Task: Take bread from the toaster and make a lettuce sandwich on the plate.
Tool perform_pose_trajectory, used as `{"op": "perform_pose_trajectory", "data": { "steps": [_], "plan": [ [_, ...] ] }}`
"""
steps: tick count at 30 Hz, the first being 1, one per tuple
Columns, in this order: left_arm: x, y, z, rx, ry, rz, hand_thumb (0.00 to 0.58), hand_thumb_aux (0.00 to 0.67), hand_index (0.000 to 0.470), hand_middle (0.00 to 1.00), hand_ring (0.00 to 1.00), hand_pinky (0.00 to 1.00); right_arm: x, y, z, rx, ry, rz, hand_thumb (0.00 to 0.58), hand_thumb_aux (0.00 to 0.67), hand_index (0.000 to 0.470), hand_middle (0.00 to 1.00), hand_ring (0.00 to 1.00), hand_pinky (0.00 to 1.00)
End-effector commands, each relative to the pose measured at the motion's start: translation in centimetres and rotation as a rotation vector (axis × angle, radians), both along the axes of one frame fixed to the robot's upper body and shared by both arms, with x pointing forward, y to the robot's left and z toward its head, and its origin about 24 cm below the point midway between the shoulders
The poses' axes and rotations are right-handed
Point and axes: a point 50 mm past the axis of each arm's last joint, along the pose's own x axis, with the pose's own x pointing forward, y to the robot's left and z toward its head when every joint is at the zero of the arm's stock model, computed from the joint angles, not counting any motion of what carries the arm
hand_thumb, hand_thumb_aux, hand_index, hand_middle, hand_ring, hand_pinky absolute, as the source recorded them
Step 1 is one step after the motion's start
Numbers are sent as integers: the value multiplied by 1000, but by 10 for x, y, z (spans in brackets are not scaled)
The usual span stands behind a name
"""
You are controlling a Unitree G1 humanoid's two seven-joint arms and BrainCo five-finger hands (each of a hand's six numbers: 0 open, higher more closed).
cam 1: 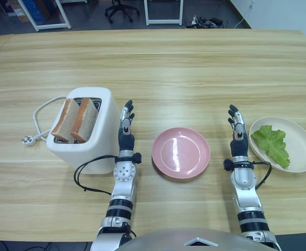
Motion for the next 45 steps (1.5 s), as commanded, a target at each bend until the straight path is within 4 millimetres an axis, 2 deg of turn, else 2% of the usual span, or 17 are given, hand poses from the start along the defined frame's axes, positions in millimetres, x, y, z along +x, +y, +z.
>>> {"op": "perform_pose_trajectory", "data": {
  "steps": [1, 9, 11, 12, 15, 18, 20, 23, 25, 28, 30, 32, 34, 40, 45],
  "plan": [
    [-1, -1, -3, 2, 28, -14, 0, 0, 0, 0, 0, 0, -2, 0, -3, -2, 21, 7, 0, 0, 0, 0, 0, 0],
    [-3, -1, -4, -4, 43, -27, 0, 0, 0, 0, 0, 0, -2, -1, -4, 7, 27, 8, 0, 0, 0, 0, 0, 0],
    [-9, -8, 9, -5, -4, -96, 0, 0, 0, 0, 0, 0, -2, 0, -5, 9, 30, 10, 0, 0, 0, 0, 0, 0],
    [-14, -13, 24, -4, -63, -143, 0, 0, 0, 0, 0, 0, -2, 1, -5, 10, 32, 12, 0, 0, 0, 0, 0, 0],
    [-47, -16, 104, -31, -342, -278, 0, 0, 0, 0, 0, 0, -2, 2, -8, 13, 43, 15, 0, 0, 0, 0, 0, 0],
    [-83, 7, 168, -70, -529, -376, 0, 0, 0, 0, 0, 0, -3, 5, -11, 18, 52, 15, 0, 0, 0, 0, 0, 0],
    [-99, 29, 195, 26, -604, -354, 0, 0, 0, 0, 0, 0, -3, 6, -12, 22, 56, 14, 0, 0, 0, 0, 0, 0],
    [-111, 59, 222, 310, -676, -163, 0, 0, 0, 0, 0, 0, -1, 10, -15, 35, 66, 12, 0, 0, 0, 0, 0, 0],
    [-117, 82, 233, 539, -654, 18, 0, 0, 0, 0, 0, 0, 0, 15, -15, 43, 64, 22, 0, 0, 0, 0, 0, 0],
    [-113, 120, 231, 826, -464, 283, 0, 0, 0, 0, 0, 0, 0, 18, -14, 43, 57, 32, 0, 0, 0, 0, 0, 0],
    [-105, 141, 220, 899, -322, 396, 0, 0, 0, 0, 0, 0, 0, 18, -14, 42, 58, 27, 0, 0, 0, 0, 0, 0],
    [-95, 154, 200, 961, -162, 443, 0, 0, 0, 0, 0, 0, 1, 19, -14, 43, 57, 29, 0, 0, 0, 0, 0, 0],
    [-92, 159, 182, 1002, -25, 438, 0, 0, 0, 0, 0, 0, 0, 20, -14, 44, 56, 37, 0, 0, 0, 0, 0, 0],
    [-83, 160, 131, 1044, 240, 391, 0, 0, 0, 0, 0, 0, -2, 16, -15, 43, 60, 29, 0, 0, 0, 0, 0, 0],
    [-76, 166, 106, 1082, 356, 416, 0, 0, 0, 0, 0, 0, -3, 15, -15, 40, 61, 29, 0, 0, 0, 0, 0, 0]
  ]
}}
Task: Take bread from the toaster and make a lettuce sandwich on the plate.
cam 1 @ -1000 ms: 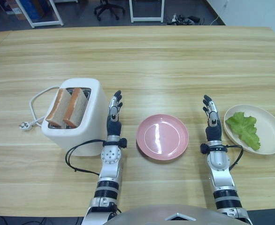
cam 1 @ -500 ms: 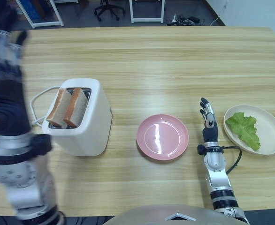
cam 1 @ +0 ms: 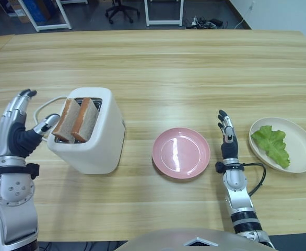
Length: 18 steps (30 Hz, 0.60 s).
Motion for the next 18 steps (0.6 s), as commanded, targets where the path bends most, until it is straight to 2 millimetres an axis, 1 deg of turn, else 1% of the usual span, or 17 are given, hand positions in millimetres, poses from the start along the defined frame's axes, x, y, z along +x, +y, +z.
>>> {"op": "perform_pose_trajectory", "data": {
  "steps": [1, 5, 9, 12, 13, 14, 16, 17, 18],
  "plan": [
    [5, 6, -19, 22, 75, 58, 0, 0, 0, 0, 0, 0, -2, -2, -1, -5, 10, -3, 0, 0, 0, 0, 0, 0],
    [5, 12, -29, 55, 117, 106, 0, 0, 0, 0, 0, 0, -3, -2, -1, -5, 10, -4, 0, 0, 0, 0, 0, 0],
    [4, 20, -34, 94, 142, 156, 0, 0, 0, 0, 0, 0, -5, -4, -2, -6, 14, -7, 0, 0, 0, 0, 0, 0],
    [4, 20, -36, 110, 155, 162, 0, 0, 0, 0, 0, 0, -6, -4, -1, -6, 15, -7, 0, 0, 0, 0, 0, 0],
    [4, 18, -37, 112, 158, 157, 104, 63, 44, 0, 0, 0, -6, -4, -1, -6, 15, -6, 0, 0, 0, 0, 0, 0],
    [4, 16, -38, 113, 160, 150, 132, 81, 57, 0, 0, 0, -6, -4, -1, -6, 14, -6, 0, 0, 0, 0, 0, 0],
    [5, 10, -39, 118, 163, 130, 136, 84, 59, 0, 0, 0, -7, -4, -1, -6, 14, -6, 0, 0, 0, 0, 0, 0],
    [5, 7, -39, 124, 163, 111, 168, 105, 74, 0, 0, 0, -7, -4, -1, -6, 14, -6, 0, 0, 0, 0, 0, 0],
    [6, 2, -39, 125, 162, 85, 261, 173, 122, 0, 0, 0, -7, -5, -1, -6, 15, -7, 0, 0, 0, 0, 0, 0]
  ]
}}
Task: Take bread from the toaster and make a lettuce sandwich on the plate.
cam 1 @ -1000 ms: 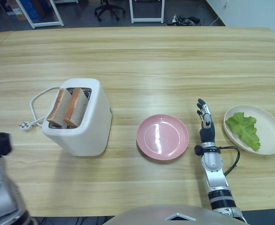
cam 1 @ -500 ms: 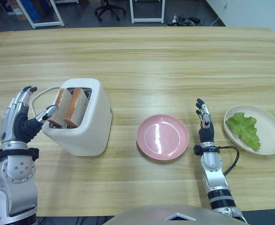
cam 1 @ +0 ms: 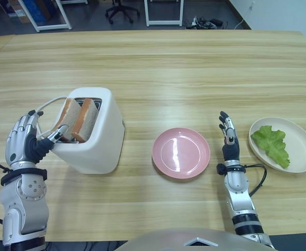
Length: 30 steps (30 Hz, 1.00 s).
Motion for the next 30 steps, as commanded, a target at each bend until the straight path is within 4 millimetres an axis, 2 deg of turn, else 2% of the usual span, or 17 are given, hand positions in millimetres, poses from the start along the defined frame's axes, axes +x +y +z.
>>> {"op": "perform_pose_trajectory", "data": {
  "steps": [1, 2, 4, 5, 6, 7, 11, 15, 19, 22, 26, 28, 30],
  "plan": [
    [1, -15, -6, 20, 45, -80, 366, 263, 184, 0, 0, 0, -1, -2, 0, -1, 11, -4, 0, 0, 0, 0, 0, 0],
    [2, -20, -6, 18, 43, -102, 456, 360, 253, 0, 0, 0, -1, -2, 0, 0, 12, -5, 0, 0, 0, 0, 0, 0],
    [2, -27, -8, 18, 43, -144, 536, 486, 341, 0, 0, 0, -1, -2, -1, 0, 14, -7, 0, 0, 0, 0, 0, 0],
    [2, -31, -9, 10, 44, -166, 576, 615, 431, 0, 0, 0, -1, -2, -1, 1, 15, -7, 0, 0, 0, 0, 0, 0],
    [1, -33, -9, 0, 42, -186, 580, 670, 470, 553, 553, 553, -1, -2, -1, 1, 16, -7, 0, 0, 0, 0, 0, 0],
    [1, -35, -9, -9, 34, -196, 580, 670, 470, 1000, 1000, 1000, -1, -3, -1, 1, 17, -7, 0, 0, 0, 0, 0, 0],
    [1, -34, -2, -21, -23, -186, 580, 670, 470, 1000, 1000, 1000, -1, -4, -2, 2, 21, -13, 0, 0, 0, 0, 0, 0],
    [1, -28, 15, -16, -166, -128, 580, 670, 470, 1000, 1000, 1000, -2, -2, -3, 4, 27, -12, 0, 0, 0, 0, 0, 0],
    [0, -24, 36, 25, -347, -84, 580, 670, 470, 1000, 1000, 1000, -1, -1, -5, 5, 33, -8, 0, 0, 0, 0, 0, 0],
    [-2, -25, 61, 76, -553, -70, 580, 670, 470, 1000, 1000, 1000, 0, -1, -5, 5, 34, -7, 0, 0, 0, 0, 0, 0],
    [-17, -40, 109, 144, -960, -132, 580, 670, 470, 1000, 1000, 1000, 1, 1, -6, 5, 37, -2, 0, 0, 0, 0, 0, 0],
    [-27, -56, 131, 140, -1158, -226, 580, 670, 470, 1000, 1000, 1000, 3, 1, -6, 5, 38, -1, 0, 0, 0, 0, 0, 0],
    [-31, -76, 144, 51, -1259, -380, 580, 670, 470, 1000, 1000, 1000, 4, 1, -7, 5, 40, -1, 0, 0, 0, 0, 0, 0]
  ]
}}
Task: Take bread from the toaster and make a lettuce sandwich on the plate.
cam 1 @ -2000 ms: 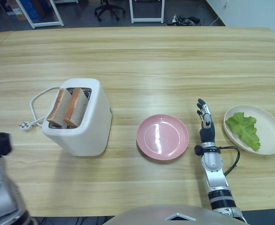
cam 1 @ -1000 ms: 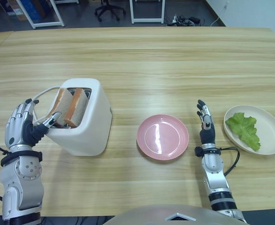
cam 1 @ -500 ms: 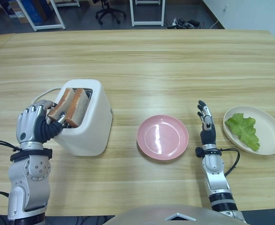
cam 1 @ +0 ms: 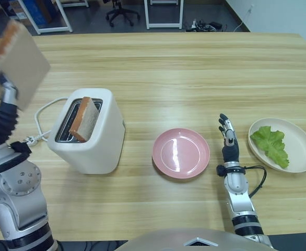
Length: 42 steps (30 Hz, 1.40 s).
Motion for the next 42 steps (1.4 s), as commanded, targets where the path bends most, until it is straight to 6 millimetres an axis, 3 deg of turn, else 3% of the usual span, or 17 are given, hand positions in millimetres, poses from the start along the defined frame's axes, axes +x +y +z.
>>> {"op": "perform_pose_trajectory", "data": {
  "steps": [1, 5, 8, 11, 15, 18, 23, 31, 32, 33, 34, 42],
  "plan": [
    [-7, -37, 25, 8, -176, -301, 580, 670, 470, 1000, 1000, 1000, 6, 1, -1, 2, 8, 2, 0, 0, 0, 0, 0, 0],
    [25, -82, 4, -176, 69, -806, 580, 670, 470, 1000, 1000, 1000, 12, -4, 2, -1, -7, -15, 0, 0, 0, 0, 0, 0],
    [50, -120, -37, -341, 385, -1128, 580, 670, 470, 1000, 1000, 1000, 15, -17, 7, -14, -26, -49, 0, 0, 0, 0, 0, 0],
    [66, -151, -86, -436, 714, -1284, 580, 670, 470, 1000, 1000, 1000, 15, -36, 12, -28, -43, -103, 0, 0, 0, 0, 0, 0],
    [84, -167, -155, -468, 1161, -1180, 580, 670, 470, 1000, 1000, 1000, 14, -57, 17, -40, -54, -165, 0, 0, 0, 0, 0, 0],
    [91, -169, -180, -428, 1302, -1102, 580, 670, 470, 1000, 1000, 1000, 12, -61, 18, -45, -55, -174, 0, 0, 0, 0, 0, 0],
    [94, -173, -196, -375, 1446, -1078, 580, 670, 470, 1000, 1000, 1000, 8, -57, 16, -46, -46, -166, 0, 0, 0, 0, 0, 0],
    [89, -163, -188, -208, 1530, -1017, 580, 670, 470, 1000, 1000, 1000, 6, -56, 16, -44, -39, -166, 0, 0, 0, 0, 0, 0],
    [90, -160, -187, -177, 1518, -967, 0, 0, 0, 839, 839, 839, 7, -55, 16, -44, -39, -163, 0, 0, 0, 0, 0, 0],
    [92, -158, -185, -140, 1489, -909, 0, 0, 0, 502, 502, 502, 7, -54, 16, -43, -40, -159, 0, 0, 0, 0, 0, 0],
    [94, -155, -182, -114, 1448, -859, 0, 0, 0, 0, 0, 0, 7, -53, 16, -43, -40, -157, 0, 0, 0, 0, 0, 0],
    [98, -139, -131, 201, 978, -497, 0, 0, 0, 0, 0, 0, 7, -51, 20, -61, -51, -134, 0, 0, 0, 0, 0, 0]
  ]
}}
